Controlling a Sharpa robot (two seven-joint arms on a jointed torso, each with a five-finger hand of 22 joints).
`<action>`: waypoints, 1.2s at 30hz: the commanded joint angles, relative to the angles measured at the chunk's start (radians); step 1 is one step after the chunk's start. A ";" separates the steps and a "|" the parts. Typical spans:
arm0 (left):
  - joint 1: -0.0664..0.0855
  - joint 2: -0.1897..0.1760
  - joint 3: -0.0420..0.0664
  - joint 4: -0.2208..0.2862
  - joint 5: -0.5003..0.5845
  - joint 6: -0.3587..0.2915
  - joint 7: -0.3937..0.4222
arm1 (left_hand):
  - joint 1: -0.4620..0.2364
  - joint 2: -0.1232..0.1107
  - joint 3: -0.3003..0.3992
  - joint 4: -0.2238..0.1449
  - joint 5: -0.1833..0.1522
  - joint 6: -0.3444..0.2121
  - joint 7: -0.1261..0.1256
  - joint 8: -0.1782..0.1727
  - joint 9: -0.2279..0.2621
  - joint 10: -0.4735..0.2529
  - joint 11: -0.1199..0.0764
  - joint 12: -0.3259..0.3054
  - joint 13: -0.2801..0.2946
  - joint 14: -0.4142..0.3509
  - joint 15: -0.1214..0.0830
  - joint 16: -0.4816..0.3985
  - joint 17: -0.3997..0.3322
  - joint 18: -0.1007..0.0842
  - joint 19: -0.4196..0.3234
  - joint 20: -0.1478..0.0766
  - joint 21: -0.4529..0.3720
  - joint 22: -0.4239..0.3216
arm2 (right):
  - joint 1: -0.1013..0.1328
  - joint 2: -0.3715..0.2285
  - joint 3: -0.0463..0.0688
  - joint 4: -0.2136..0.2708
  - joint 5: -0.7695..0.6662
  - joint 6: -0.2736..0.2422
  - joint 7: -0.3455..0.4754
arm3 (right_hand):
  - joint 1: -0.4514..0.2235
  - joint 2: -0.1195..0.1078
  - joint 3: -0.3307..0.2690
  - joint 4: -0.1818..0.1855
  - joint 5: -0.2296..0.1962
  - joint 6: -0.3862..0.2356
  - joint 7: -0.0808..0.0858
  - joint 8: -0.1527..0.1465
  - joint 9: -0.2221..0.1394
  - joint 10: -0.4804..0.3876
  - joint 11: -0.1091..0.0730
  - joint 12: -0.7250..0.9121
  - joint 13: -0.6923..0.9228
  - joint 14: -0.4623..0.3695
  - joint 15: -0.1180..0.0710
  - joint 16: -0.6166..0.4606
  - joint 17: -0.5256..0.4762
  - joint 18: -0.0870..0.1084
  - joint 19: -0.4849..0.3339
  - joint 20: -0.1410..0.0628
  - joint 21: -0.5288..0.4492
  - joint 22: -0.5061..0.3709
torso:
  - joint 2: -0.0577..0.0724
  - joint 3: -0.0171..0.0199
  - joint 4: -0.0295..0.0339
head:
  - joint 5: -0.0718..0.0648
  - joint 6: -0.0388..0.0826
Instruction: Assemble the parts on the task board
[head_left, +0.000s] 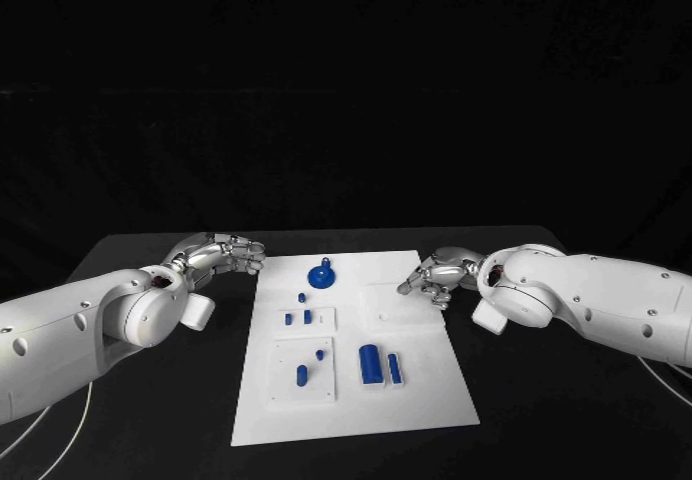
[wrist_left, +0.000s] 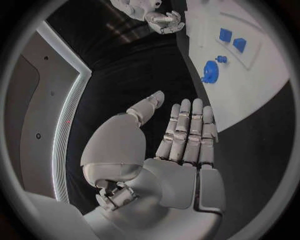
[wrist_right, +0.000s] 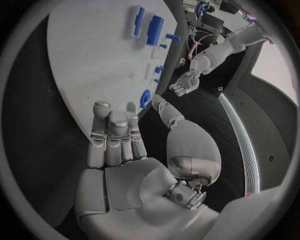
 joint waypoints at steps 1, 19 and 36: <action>0.007 0.010 0.001 -0.009 0.034 -0.035 0.038 | -0.004 -0.002 -0.001 0.004 0.001 -0.008 -0.001 0.006 -0.001 0.002 -0.006 0.002 0.000 0.006 -0.002 -0.006 0.001 0.015 0.005 0.004 -0.004 0.001 | 0.001 0.026 0.009 -0.057 0.133 -0.045 0.181 | 0.006 0.014 -0.011 0.001 0.009 -0.015 0.014 0.006 0.003 -0.016 0.002 -0.015 -0.009 -0.018 0.001 -0.022 -0.009 0.021 -0.021 0.005 -0.016 -0.005 | -0.011 -0.0047 0.0009 | 0.007 0.017; 0.030 0.075 0.002 -0.098 0.146 -0.124 0.104 | -0.003 -0.007 0.000 0.004 0.000 -0.016 0.004 0.003 -0.004 -0.013 0.001 -0.005 -0.004 0.001 0.000 -0.013 0.005 0.014 0.007 0.005 -0.009 0.003 | -0.026 0.227 0.057 -0.357 0.356 -0.114 0.399 | 0.074 0.058 -0.035 0.002 0.055 -0.094 0.076 -0.003 0.010 -0.185 0.083 -0.472 -0.466 -0.280 0.145 -0.529 -0.300 -0.043 -0.393 0.158 -0.377 -0.146 | -0.042 -0.0093 0.0000 | 0.020 0.073; 0.019 0.105 0.005 -0.105 0.146 -0.140 0.114 | -1.065 0.096 -0.561 0.246 -0.123 -0.865 -0.166 -0.305 -0.470 -1.143 -0.152 -0.073 -0.075 -0.864 -0.149 -0.492 -0.324 -0.037 -0.611 -0.043 -0.491 -0.473 | -0.082 0.265 0.107 -0.414 0.380 -0.137 0.422 | -0.797 0.120 -0.499 0.291 -0.227 -0.977 -0.103 -0.225 -0.547 -1.120 -0.002 -1.074 -1.136 -1.304 0.106 -1.126 -1.097 -0.241 -1.194 0.032 -0.785 -0.606 | -0.050 -0.0040 -0.0016 | 0.033 0.076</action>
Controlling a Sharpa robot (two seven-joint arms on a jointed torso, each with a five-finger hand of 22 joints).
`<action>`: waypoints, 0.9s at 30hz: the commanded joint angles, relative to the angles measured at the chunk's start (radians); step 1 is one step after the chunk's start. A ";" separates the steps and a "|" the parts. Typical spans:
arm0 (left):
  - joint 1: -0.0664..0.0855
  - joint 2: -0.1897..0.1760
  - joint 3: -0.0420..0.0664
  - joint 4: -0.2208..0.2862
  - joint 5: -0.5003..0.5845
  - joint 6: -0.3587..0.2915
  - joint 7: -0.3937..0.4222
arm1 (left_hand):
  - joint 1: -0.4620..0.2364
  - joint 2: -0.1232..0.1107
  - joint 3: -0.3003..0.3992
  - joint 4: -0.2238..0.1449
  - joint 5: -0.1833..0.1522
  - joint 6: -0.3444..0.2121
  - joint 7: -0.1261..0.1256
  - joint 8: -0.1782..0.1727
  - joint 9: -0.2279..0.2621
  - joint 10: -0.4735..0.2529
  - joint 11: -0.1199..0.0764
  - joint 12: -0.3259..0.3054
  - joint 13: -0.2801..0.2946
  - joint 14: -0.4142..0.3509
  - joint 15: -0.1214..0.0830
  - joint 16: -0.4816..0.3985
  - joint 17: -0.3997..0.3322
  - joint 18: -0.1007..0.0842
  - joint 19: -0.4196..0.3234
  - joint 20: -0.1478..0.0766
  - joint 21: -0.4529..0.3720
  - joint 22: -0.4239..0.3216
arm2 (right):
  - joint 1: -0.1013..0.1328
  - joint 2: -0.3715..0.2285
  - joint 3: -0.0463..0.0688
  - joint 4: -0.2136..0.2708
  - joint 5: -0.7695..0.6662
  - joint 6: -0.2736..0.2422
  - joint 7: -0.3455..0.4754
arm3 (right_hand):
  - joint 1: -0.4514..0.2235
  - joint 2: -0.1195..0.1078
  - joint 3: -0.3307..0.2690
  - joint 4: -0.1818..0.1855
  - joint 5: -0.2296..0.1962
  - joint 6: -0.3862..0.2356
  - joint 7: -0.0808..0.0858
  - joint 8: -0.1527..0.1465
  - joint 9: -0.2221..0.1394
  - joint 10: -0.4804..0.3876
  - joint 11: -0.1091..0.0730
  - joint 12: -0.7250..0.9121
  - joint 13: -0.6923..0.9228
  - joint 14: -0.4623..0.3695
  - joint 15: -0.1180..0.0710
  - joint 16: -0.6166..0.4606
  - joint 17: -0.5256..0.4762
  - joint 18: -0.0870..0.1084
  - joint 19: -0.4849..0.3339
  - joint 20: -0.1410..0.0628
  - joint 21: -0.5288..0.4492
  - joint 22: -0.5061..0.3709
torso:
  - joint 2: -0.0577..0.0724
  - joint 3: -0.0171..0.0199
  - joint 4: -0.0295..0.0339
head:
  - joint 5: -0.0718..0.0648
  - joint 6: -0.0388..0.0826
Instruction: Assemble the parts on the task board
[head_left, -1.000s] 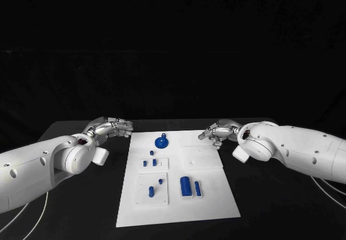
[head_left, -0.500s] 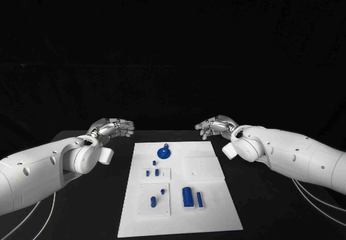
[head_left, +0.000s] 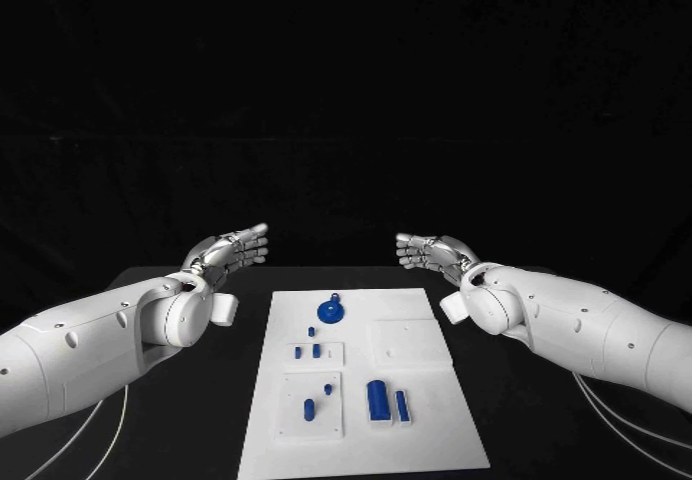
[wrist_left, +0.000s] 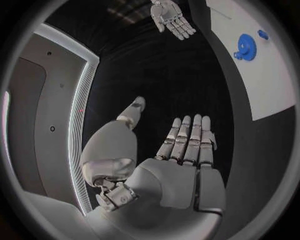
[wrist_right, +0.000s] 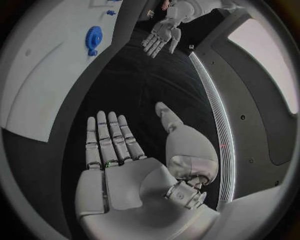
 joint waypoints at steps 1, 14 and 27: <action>-0.013 -0.004 0.006 0.024 -0.002 -0.029 0.011 | -0.738 0.075 -0.315 0.136 -0.042 -0.461 -0.094 -0.165 -0.281 -0.610 -0.091 -0.041 -0.042 -0.476 -0.104 -0.252 -0.195 -0.023 -0.333 -0.042 -0.258 -0.374 | -0.008 -0.006 0.002 0.026 0.015 -0.027 0.012 | -0.558 0.017 -0.281 0.180 -0.174 -0.512 -0.109 -0.135 -0.324 -0.594 -0.099 -0.129 -0.149 -0.536 -0.098 -0.191 -0.338 -0.090 -0.350 -0.118 -0.133 -0.978 | -0.015 0.0029 -0.0104 | 0.012 -0.014; -0.189 -0.078 0.077 0.318 -0.004 -0.355 0.128 | -0.738 0.075 -0.315 0.136 -0.042 -0.461 -0.094 -0.165 -0.281 -0.610 -0.091 -0.041 -0.042 -0.476 -0.104 -0.252 -0.195 -0.023 -0.333 -0.042 -0.258 -1.143 | -0.117 -0.096 0.019 0.360 0.196 -0.353 0.158 | -0.558 0.017 -0.281 0.180 -0.174 -0.512 -0.109 -0.135 -0.324 -0.594 -0.099 -0.129 -0.149 -0.536 -0.098 -0.191 -0.338 -0.090 -0.350 -0.118 -0.133 -0.978 | -0.083 0.0200 -0.0580 | 0.071 -0.081; -0.281 -0.117 0.114 0.472 -0.005 -0.526 0.190 | -0.738 0.075 -0.315 0.136 -0.042 -0.461 -0.094 -0.165 -0.281 -0.610 -0.091 -0.041 -0.042 -0.476 -0.104 -0.252 -0.195 -0.023 -0.333 -0.042 -0.258 -1.143 | -0.197 -0.160 0.031 0.602 0.327 -0.590 0.263 | -0.558 0.017 -0.281 0.180 -0.174 -0.512 -0.109 -0.135 -0.324 -0.594 -0.099 -0.129 -0.149 -0.536 -0.098 -0.191 -0.338 -0.090 -0.350 -0.118 -0.133 -0.978 | -0.083 0.0200 -0.0580 | 0.071 -0.081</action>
